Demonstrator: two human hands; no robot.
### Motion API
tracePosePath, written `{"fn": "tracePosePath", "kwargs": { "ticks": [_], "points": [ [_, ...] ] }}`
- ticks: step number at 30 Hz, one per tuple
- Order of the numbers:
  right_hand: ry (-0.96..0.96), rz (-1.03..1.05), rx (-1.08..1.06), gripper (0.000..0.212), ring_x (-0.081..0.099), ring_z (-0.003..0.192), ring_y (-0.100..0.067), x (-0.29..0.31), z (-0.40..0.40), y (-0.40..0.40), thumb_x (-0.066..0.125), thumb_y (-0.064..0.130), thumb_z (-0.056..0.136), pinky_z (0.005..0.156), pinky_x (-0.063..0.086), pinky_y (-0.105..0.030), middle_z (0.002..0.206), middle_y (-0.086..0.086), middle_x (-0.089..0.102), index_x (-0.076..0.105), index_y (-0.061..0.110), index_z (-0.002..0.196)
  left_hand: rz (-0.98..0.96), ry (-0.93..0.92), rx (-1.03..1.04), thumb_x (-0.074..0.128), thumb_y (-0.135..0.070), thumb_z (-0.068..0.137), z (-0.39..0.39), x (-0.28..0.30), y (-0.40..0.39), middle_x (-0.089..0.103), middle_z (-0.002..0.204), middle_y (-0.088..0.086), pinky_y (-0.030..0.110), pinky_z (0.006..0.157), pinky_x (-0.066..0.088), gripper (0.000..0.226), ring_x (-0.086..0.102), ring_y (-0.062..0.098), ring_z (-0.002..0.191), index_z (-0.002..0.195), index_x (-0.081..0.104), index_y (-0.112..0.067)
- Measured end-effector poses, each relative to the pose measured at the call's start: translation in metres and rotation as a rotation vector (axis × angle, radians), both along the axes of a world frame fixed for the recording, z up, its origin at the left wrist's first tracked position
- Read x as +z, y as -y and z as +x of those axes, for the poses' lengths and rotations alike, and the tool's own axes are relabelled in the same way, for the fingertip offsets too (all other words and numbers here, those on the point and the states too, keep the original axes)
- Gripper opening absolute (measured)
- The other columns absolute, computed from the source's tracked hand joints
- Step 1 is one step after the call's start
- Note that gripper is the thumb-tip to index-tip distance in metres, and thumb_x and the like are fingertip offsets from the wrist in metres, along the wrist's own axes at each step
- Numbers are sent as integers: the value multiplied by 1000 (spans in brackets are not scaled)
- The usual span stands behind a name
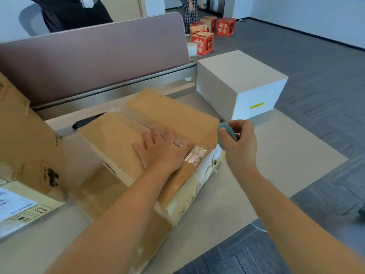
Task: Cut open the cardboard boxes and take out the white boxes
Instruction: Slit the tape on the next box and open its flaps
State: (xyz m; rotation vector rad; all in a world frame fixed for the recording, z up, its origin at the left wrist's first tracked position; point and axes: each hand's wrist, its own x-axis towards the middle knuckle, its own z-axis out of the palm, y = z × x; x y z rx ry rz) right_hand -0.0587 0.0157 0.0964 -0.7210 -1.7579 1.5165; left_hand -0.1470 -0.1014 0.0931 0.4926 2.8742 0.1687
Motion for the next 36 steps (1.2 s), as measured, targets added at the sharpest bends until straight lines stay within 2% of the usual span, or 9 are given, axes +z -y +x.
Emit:
{"fn": "tracePosePath", "kwargs": {
  "ticks": [2, 6, 8, 12, 16, 20, 23, 29, 36],
  "points": [
    [15, -79, -32, 19, 52, 64, -2, -3, 11, -5, 57, 6, 85, 66, 50, -20, 76, 11, 49, 45, 21, 84, 35, 26, 57, 29, -78, 79, 5, 1, -14, -4, 157, 11, 56, 110, -3, 87, -7, 34, 142, 148, 10, -28],
    [73, -275, -52, 15, 56, 66, -10, -11, 26, -9, 51, 2, 88, 56, 54, -21, 82, 6, 48, 45, 14, 91, 156, 61, 66, 34, -65, 86, 8, 4, -25, -6, 156, 10, 54, 112, -5, 79, -10, 31, 143, 149, 13, -22],
    [86, -379, -35, 13, 58, 66, -14, -16, 29, -5, 49, 1, 89, 53, 55, -19, 88, 1, 50, 47, 12, 97, 180, 21, -99, 36, -64, 86, 4, 5, -20, -1, 157, 7, 53, 113, -3, 77, -9, 28, 143, 148, 13, -24],
    [126, -463, -17, 13, 59, 62, -15, -20, 26, 7, 47, 2, 89, 48, 53, -18, 91, -4, 54, 51, 10, 98, 73, -34, -636, 38, -63, 86, -16, 10, -7, -1, 158, 3, 41, 115, 2, 76, -7, 25, 144, 148, 10, -31],
    [120, -509, -38, 11, 58, 60, -12, -21, 21, 13, 48, 7, 90, 43, 48, -14, 85, 0, 54, 51, 10, 101, -64, -43, -850, 3, -86, 58, -29, 7, -3, -4, 158, 1, 37, 115, 2, 100, -8, 22, 144, 147, 4, -38],
    [90, -578, -87, 11, 56, 60, -11, -22, 17, 19, 48, 7, 91, 42, 47, -14, 88, -1, 53, 51, 9, 102, -62, -91, -919, -21, -89, 45, -30, 2, -2, -2, 158, 0, 38, 115, 1, 113, -5, 20, 145, 146, 2, -42],
    [79, -563, -104, 9, 55, 58, -11, -22, 16, 21, 48, 6, 92, 43, 47, -13, 85, -2, 53, 51, 9, 100, -47, -114, -918, -9, -80, 54, -30, 1, -3, 0, 158, 0, 36, 114, 2, 101, -3, 20, 145, 146, 6, -41],
    [61, -479, -118, 9, 54, 57, -11, -23, 16, 23, 46, 5, 92, 43, 47, -13, 80, -1, 54, 52, 12, 92, -28, -113, -919, -8, -75, 56, -29, 1, -2, 0, 158, 0, 38, 114, 4, 98, -1, 20, 145, 146, 7, -41],
    [23, -477, -161, 8, 52, 57, -12, -27, 10, 23, 45, 4, 93, 43, 48, -15, 81, -4, 52, 52, 7, 98, -18, -102, -912, -7, -75, 57, -29, 0, -2, -1, 158, -1, 38, 115, 2, 96, -2, 19, 145, 146, 6, -42]
  ]
}}
